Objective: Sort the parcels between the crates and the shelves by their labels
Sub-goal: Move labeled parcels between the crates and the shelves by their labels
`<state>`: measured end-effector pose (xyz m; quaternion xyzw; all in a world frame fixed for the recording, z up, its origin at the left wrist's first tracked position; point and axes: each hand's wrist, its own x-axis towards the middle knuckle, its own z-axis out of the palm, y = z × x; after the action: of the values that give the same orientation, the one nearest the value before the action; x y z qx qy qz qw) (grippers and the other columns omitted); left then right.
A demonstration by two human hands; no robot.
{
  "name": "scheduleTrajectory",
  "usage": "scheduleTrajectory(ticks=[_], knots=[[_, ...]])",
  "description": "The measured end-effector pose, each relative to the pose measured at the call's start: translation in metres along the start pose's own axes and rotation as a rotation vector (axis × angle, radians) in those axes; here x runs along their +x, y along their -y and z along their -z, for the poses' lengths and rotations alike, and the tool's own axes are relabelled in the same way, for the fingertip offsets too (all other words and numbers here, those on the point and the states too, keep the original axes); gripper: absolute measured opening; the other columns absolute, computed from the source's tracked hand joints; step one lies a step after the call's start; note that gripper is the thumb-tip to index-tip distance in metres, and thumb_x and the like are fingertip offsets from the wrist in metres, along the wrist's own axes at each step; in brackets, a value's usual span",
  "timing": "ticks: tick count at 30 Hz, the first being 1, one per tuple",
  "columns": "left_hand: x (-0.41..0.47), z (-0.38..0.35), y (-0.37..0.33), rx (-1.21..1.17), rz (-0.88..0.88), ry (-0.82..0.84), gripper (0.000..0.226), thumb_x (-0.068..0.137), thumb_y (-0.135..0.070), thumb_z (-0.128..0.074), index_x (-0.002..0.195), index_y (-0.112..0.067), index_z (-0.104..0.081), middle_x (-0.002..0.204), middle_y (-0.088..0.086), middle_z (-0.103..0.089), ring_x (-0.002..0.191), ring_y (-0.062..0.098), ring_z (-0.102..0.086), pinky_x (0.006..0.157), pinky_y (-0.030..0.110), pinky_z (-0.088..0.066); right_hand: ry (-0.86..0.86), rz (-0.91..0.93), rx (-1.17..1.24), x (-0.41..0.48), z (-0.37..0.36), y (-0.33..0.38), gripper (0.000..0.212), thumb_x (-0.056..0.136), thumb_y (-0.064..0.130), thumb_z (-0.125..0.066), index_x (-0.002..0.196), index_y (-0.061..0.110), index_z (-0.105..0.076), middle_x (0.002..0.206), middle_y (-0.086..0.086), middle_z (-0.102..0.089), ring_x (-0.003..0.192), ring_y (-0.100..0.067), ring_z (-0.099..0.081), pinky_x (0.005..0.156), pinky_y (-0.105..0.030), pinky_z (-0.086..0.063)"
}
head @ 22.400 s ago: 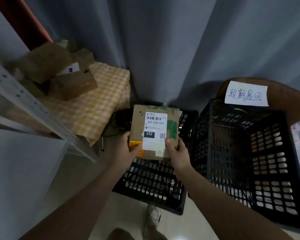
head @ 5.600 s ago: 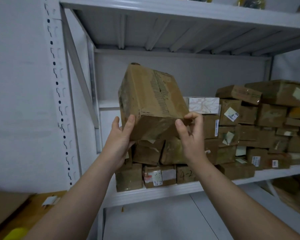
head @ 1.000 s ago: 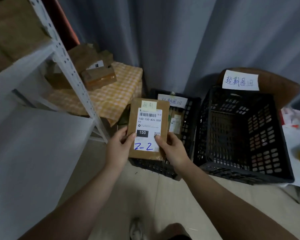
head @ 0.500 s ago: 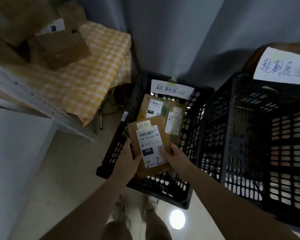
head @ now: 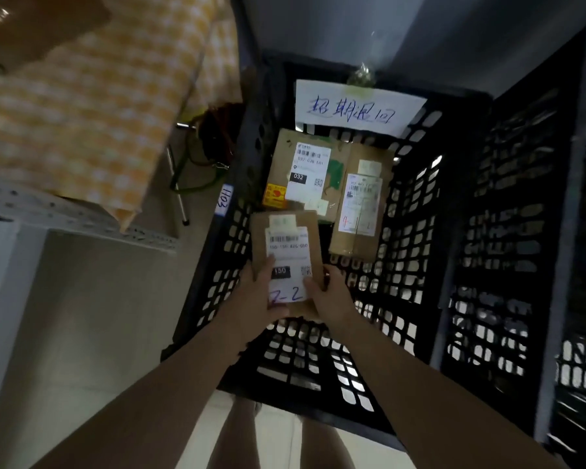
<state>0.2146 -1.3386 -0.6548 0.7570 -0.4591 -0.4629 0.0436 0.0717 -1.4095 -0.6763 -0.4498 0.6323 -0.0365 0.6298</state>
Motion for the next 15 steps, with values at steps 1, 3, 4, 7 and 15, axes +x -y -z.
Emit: scheduleTrajectory(ticks=[1, 3, 4, 7, 15], knots=[[0.007, -0.004, 0.003, 0.11, -0.008, -0.009, 0.096, 0.085, -0.036, -0.068, 0.152, -0.026, 0.001, 0.157, 0.013, 0.009, 0.143, 0.028, -0.014, 0.112, 0.035, -0.025, -0.004, -0.024, 0.071, 0.003, -0.006, -0.003, 0.052, 0.096, 0.02, -0.055, 0.141, 0.011, -0.031, 0.133, -0.011, -0.052, 0.115, -0.029, -0.056, 0.095, -0.05, -0.05], [0.021, -0.008, 0.009, 0.339, -0.028, -0.051, 0.097, 0.086, -0.038, -0.066, 0.152, -0.021, 0.004, 0.156, 0.014, 0.017, 0.145, 0.032, -0.001, 0.115, 0.041, -0.02, 0.014, -0.021, 0.154, 0.013, -0.014, -0.005, 0.051, 0.097, 0.014, -0.054, 0.141, 0.016, -0.029, 0.134, -0.009, -0.052, 0.116, -0.028, -0.056, 0.096, -0.049, -0.049], [0.027, -0.009, 0.012, 0.427, -0.055, -0.06, 0.096, 0.086, -0.037, -0.065, 0.152, -0.018, 0.002, 0.156, 0.014, 0.018, 0.145, 0.032, 0.003, 0.115, 0.041, -0.019, 0.034, -0.001, 0.169, 0.018, -0.018, -0.005, 0.054, 0.096, 0.01, -0.053, 0.143, 0.019, -0.027, 0.133, -0.007, -0.051, 0.118, -0.027, -0.055, 0.098, -0.048, -0.048], [0.04, -0.017, 0.021, 0.574, -0.149, -0.031, 0.092, 0.089, -0.032, -0.061, 0.151, -0.009, 0.003, 0.158, 0.012, 0.015, 0.146, 0.027, 0.007, 0.115, 0.037, -0.019, 0.127, 0.073, 0.196, 0.029, -0.023, -0.012, 0.064, 0.094, -0.005, -0.051, 0.147, 0.019, -0.026, 0.134, -0.006, -0.051, 0.124, -0.024, -0.052, 0.102, -0.045, -0.046], [0.039, -0.008, 0.035, 0.731, -0.258, 0.002, 0.093, 0.092, -0.032, -0.055, 0.148, -0.006, 0.014, 0.155, 0.015, 0.022, 0.145, 0.029, 0.015, 0.113, 0.038, -0.03, 0.177, 0.178, 0.112, 0.036, -0.017, -0.023, 0.059, 0.094, 0.001, -0.055, 0.142, 0.024, -0.03, 0.135, -0.004, -0.052, 0.126, -0.022, -0.051, 0.104, -0.044, -0.045]])
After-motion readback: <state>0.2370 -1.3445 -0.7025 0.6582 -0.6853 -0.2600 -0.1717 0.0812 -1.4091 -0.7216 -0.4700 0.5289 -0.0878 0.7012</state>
